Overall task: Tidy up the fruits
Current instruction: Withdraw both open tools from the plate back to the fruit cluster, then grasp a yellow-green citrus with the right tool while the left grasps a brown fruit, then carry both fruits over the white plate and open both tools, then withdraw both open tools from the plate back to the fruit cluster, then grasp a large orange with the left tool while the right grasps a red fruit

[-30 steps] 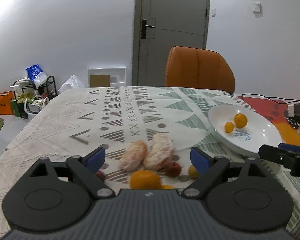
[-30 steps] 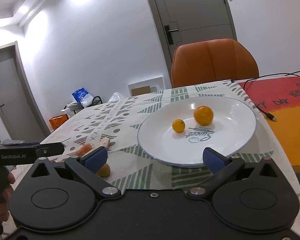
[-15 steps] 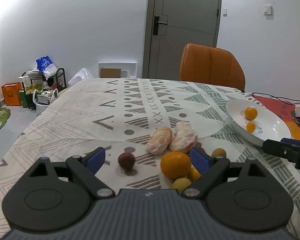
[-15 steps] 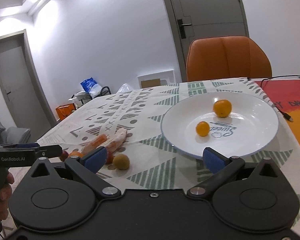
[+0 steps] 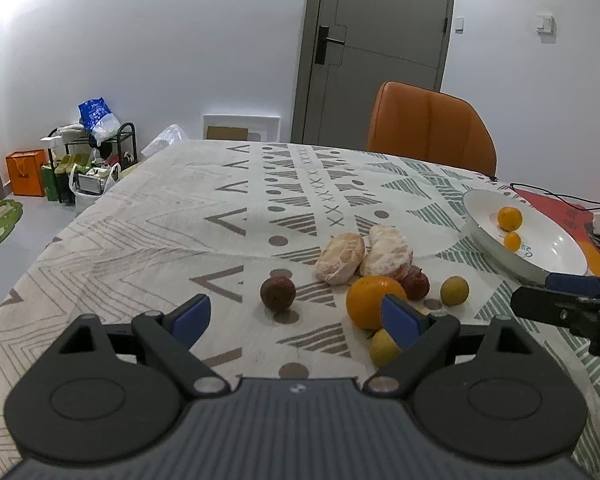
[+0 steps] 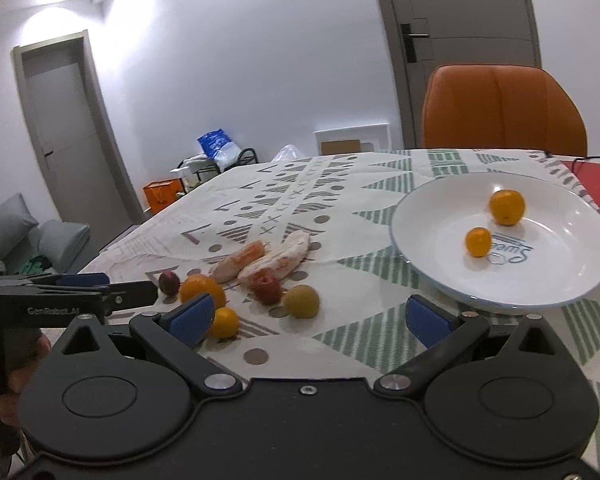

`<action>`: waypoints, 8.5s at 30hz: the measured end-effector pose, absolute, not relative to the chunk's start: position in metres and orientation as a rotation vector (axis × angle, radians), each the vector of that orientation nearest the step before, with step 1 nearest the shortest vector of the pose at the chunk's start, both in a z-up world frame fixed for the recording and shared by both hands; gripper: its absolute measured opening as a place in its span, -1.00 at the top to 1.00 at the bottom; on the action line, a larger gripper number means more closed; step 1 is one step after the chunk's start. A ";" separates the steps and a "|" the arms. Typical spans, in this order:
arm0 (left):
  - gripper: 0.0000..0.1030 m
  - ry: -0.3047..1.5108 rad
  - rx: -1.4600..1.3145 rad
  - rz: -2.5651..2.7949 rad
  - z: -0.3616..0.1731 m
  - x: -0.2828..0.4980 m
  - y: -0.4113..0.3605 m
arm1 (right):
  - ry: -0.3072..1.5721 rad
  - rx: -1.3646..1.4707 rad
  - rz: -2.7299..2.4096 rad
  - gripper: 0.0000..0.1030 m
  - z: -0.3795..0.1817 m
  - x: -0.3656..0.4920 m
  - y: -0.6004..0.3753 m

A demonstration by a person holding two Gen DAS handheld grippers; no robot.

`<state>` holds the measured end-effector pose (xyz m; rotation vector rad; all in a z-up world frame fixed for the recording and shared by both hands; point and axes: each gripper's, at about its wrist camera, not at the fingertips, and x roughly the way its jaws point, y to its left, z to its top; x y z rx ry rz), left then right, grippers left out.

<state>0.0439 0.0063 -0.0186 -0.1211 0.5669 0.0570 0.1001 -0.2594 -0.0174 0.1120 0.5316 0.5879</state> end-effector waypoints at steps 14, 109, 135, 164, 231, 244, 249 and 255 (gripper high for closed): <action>-0.72 0.568 -0.149 0.054 -0.024 0.044 0.015 | 0.565 0.084 0.619 -0.55 -0.023 0.109 -0.241; 0.55 0.497 -0.021 -0.178 0.011 0.103 -0.112 | 0.480 0.257 0.388 0.50 -0.025 0.129 -0.358; 0.55 0.489 0.048 -0.260 0.014 0.128 -0.168 | 0.458 0.281 0.330 0.38 -0.030 0.130 -0.381; -0.42 0.490 -0.003 -0.131 0.021 0.114 -0.119 | 0.438 0.266 0.335 -0.81 -0.021 0.122 -0.365; -0.42 0.565 -0.206 -0.023 -0.019 0.071 -0.012 | 0.526 0.117 0.592 -0.48 -0.020 0.108 -0.251; -0.02 0.607 -0.269 -0.054 -0.030 0.083 -0.011 | 0.544 0.103 0.616 -0.31 -0.024 0.114 -0.245; 0.24 0.620 -0.277 -0.089 -0.030 0.083 -0.011 | 0.547 0.091 0.636 -0.22 -0.024 0.117 -0.236; 0.25 0.599 -0.270 -0.055 -0.025 0.079 0.000 | 0.559 0.076 0.656 -0.13 -0.025 0.121 -0.224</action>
